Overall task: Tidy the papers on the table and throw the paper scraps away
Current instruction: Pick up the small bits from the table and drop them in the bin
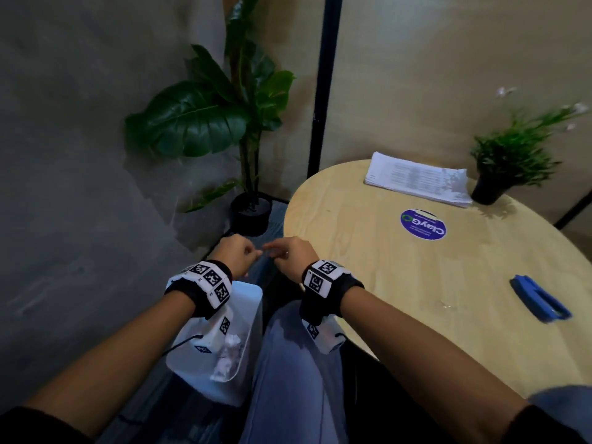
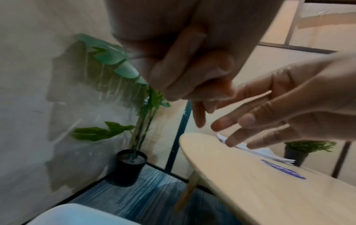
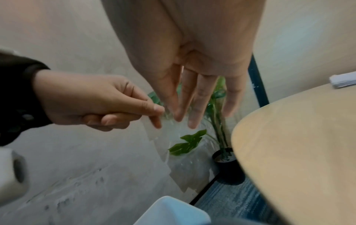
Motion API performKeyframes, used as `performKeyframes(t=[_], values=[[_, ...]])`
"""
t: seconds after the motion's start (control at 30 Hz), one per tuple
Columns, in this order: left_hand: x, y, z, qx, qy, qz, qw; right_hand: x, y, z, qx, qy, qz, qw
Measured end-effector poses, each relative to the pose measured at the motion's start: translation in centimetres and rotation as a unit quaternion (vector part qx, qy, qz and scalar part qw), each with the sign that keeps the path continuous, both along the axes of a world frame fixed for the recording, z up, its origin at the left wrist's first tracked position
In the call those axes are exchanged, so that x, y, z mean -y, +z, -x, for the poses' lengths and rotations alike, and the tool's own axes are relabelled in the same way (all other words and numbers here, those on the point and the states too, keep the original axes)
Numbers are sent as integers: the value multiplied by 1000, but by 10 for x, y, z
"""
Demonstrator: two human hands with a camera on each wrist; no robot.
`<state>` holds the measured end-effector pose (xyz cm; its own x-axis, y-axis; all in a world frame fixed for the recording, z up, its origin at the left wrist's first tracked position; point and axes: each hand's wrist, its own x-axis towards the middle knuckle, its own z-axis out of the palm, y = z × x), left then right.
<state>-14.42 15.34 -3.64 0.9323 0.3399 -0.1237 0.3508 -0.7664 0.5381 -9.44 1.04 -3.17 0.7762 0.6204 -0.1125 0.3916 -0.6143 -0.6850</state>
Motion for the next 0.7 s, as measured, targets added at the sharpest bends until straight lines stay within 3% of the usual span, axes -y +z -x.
performKeyframes(t=[0.1,0.37,0.53,0.6,0.7], values=[[40,4,-23,20,-67,17,997,57,0,-12,-16,-56,-4,998],[172,-19,-79,-106,-249,-35,962,216,-20,-36,-40,-198,123,972],[241,-44,-90,-179,-348,-114,913,289,-39,-42,-69,-256,281,923],[261,-57,-88,-210,-354,-152,898,311,-50,-41,-72,-283,329,898],[278,-77,-87,-235,-332,-171,898,335,-77,-37,-76,-292,398,866]])
